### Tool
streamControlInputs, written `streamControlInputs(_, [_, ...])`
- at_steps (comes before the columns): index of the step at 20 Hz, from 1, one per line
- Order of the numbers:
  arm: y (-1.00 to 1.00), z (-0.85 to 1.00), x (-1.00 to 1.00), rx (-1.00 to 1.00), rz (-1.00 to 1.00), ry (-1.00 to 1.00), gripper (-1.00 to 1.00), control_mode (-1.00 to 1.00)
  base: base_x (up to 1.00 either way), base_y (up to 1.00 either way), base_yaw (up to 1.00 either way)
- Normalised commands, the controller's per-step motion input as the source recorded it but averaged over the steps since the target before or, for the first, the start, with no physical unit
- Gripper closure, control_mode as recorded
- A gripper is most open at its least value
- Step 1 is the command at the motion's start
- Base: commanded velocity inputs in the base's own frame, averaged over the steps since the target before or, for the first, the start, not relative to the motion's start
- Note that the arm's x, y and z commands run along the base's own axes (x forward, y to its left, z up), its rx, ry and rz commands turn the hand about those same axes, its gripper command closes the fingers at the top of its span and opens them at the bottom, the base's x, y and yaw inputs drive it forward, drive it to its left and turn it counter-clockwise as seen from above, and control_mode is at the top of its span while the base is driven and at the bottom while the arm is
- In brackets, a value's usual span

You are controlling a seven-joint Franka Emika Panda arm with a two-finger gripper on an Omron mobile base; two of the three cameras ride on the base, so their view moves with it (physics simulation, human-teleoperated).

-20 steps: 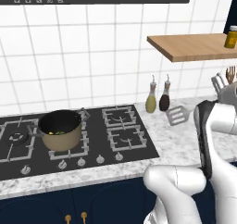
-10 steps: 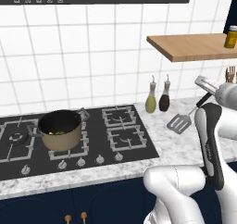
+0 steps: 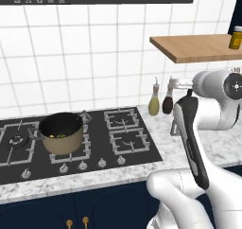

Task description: Put the lime and lemon in the pot. Retrieve the spatula and lightly stir the vegetables in the pot.

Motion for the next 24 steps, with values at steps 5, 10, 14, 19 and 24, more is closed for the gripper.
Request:
streamControlInputs(5, [0.27, 0.03, -0.16, -0.18, 0.01, 0.02, 1.00, -1.00, 0.00, 0.00, 0.00])
streamControlInputs(10, [0.06, 0.00, -0.19, -0.05, 0.00, 0.00, 1.00, 1.00, -0.18, 0.10, 0.00])
streamControlInputs(14, [0.00, 0.00, 0.00, 0.00, 0.00, 0.00, 1.00, 1.00, -0.60, 0.69, 0.00])
streamControlInputs(19, [0.00, 0.00, 0.00, 0.00, 0.00, 0.00, 1.00, 1.00, -0.13, 1.00, 0.00])
streamControlInputs(24, [0.00, 0.00, 0.00, 0.00, 0.00, 0.00, 1.00, 1.00, 0.36, 1.00, 0.06])
